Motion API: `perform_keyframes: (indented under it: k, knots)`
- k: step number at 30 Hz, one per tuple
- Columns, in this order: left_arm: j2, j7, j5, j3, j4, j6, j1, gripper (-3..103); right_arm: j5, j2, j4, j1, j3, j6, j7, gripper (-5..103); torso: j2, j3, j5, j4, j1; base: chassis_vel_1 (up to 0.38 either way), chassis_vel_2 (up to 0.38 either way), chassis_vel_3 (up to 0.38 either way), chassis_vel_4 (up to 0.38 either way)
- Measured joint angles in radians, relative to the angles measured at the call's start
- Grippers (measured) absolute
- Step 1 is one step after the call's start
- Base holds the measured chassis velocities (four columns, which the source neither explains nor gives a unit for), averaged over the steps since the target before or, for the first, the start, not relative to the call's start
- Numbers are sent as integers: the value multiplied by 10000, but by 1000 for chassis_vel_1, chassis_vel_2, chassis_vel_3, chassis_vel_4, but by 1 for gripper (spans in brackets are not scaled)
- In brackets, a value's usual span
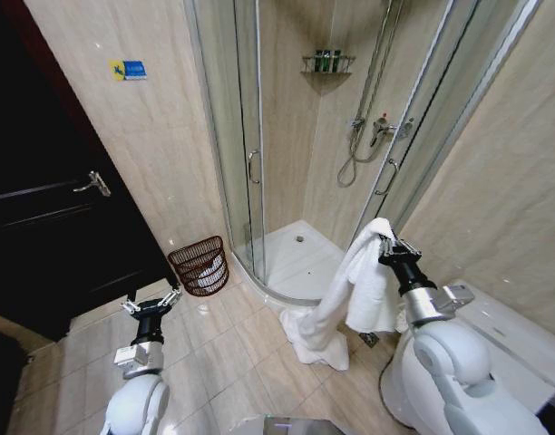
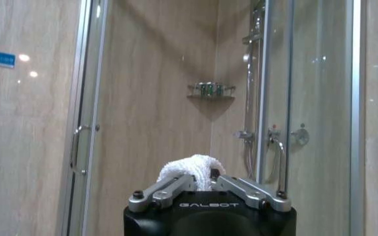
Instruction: Discard the used towel into the hamper.
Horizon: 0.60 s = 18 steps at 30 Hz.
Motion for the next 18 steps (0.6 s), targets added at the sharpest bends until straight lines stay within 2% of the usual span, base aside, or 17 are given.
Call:
perform_keyframes:
  k: [3, 8, 18]
  knots:
    - [-38, -253, 25, 49, -101, 119, 73, 100, -46, 46, 19, -60, -58, 9, -63, 2, 0, 0, 1, -1, 0, 0, 0, 0, 0]
    - [-69, -290, 63, 49, -164, 172, 144, 100, -41, 56, 165, -88, -120, 12, -88, 2, 0, 0, 0, -1, 0, 0, 0, 0, 0]
    - [-120, -348, 190, 191, -294, 206, 152, 100, 19, 12, 301, -110, -153, 12, -104, 2, 0, 0, 0, 0, 0, 104, 96, -24, -31]
